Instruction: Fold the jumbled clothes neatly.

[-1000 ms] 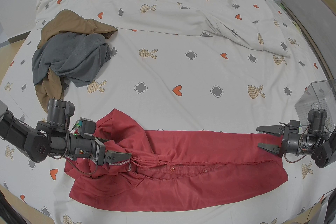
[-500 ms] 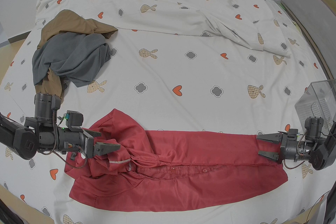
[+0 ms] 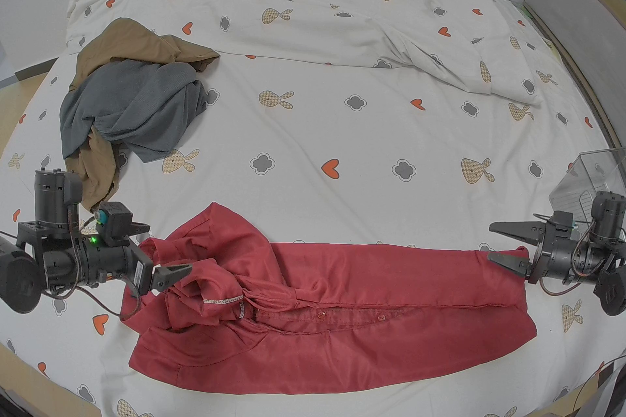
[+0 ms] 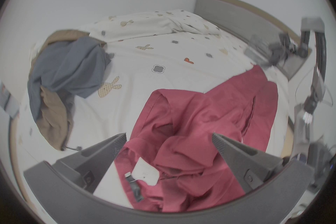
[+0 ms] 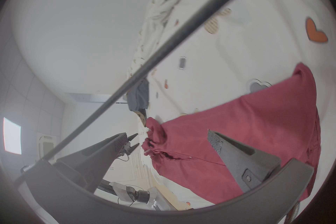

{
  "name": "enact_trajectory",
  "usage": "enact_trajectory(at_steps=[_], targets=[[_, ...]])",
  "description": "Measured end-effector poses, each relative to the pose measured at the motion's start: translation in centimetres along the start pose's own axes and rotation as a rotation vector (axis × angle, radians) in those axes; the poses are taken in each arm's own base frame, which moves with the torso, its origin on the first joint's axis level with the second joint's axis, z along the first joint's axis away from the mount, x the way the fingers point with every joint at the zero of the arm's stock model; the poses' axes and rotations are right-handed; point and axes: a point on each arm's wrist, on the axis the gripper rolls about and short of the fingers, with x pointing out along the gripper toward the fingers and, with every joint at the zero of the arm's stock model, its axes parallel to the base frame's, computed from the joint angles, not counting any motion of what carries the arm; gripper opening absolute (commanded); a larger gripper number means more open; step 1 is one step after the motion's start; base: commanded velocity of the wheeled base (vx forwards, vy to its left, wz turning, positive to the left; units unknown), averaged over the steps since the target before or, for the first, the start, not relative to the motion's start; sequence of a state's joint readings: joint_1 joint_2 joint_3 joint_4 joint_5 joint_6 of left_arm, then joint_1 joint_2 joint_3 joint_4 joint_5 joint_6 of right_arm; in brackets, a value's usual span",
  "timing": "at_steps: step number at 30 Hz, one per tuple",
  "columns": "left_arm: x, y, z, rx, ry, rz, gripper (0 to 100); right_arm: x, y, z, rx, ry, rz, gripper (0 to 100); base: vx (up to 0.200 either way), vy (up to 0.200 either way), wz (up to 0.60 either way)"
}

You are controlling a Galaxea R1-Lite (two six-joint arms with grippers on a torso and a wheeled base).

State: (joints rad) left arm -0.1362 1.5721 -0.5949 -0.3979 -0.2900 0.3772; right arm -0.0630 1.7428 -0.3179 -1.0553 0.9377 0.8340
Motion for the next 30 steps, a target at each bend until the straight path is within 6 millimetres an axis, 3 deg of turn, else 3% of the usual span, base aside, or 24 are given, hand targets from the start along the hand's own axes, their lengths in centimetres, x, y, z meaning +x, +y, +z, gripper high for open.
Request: enact_trajectory(at_steps=[7,14,30], targets=[[-1.5,-2.2,-2.2,0.242,0.069,0.005,100,-1.1,3.3,-0.1,-0.084,-0.034,0.068,100,0.0,0.0,0.0],[-2.2,-4.7,-2.9,0.332,0.094,-0.018,100,-1.0,4.7,-0.4,-0.129,-0.025,0.108,100,0.0,0.0,0.0],[-0.3,-4.1,-1.0,0.355,0.038,0.044,100,-2.1,7.4,-1.0,-0.21,-0.043,0.173,100,0.0,0.0,0.0]])
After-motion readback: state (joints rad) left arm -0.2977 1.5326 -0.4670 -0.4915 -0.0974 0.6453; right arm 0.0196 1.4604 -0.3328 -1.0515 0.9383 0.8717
